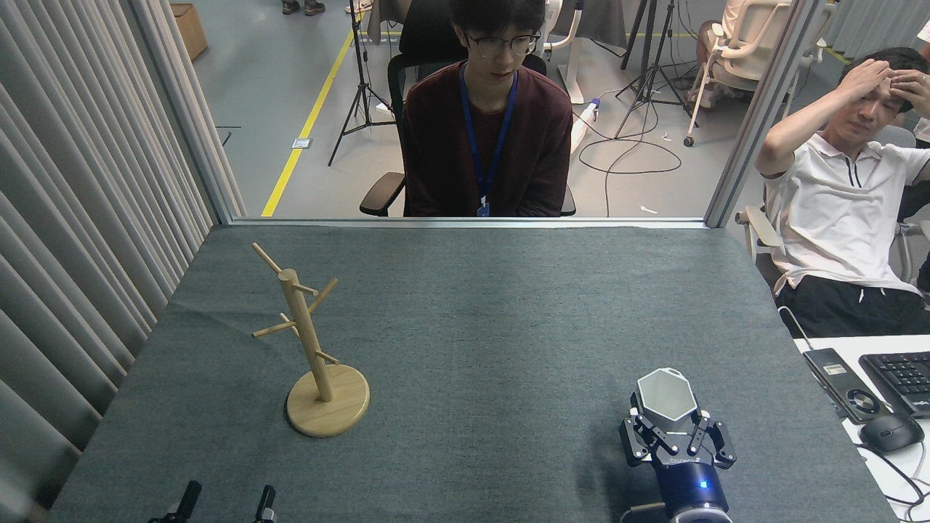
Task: Hang cup on storage rack
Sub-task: 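Grasp the cup with the right gripper and tip it sideways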
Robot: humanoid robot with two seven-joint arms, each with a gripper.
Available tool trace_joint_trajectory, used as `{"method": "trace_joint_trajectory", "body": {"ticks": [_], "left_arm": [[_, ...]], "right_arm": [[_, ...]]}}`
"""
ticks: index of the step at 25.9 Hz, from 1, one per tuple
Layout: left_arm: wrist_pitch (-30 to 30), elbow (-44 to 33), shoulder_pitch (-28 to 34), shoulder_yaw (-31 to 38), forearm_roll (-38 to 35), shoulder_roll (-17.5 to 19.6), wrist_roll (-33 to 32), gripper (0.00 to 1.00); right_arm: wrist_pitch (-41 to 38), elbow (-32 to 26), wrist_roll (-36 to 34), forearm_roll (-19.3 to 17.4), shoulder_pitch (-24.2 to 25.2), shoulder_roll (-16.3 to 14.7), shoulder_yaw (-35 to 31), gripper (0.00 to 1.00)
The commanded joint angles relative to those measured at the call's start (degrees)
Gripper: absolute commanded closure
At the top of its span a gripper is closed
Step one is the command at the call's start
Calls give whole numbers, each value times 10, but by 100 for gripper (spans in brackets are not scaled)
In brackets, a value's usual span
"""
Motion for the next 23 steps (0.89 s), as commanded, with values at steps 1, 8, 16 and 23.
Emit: {"method": "trace_joint_trajectory", "body": {"ticks": [1, 8, 16, 23], "left_arm": [[-3, -1, -4, 0, 0, 0, 3, 0], [-3, 6, -23, -39, -15, 5, 24, 0], [4, 19, -65, -140, -134, 1, 24, 0], [6, 6, -89, -227, -169, -5, 7, 0]], "right_arm": [[7, 7, -1, 0, -4, 0, 7, 36], [1, -149, -8, -4, 51, 9, 11, 36], [0, -307, -16, 18, 109, 36, 132, 36], [1, -333, -18, 105, 155, 103, 208, 36]]}}
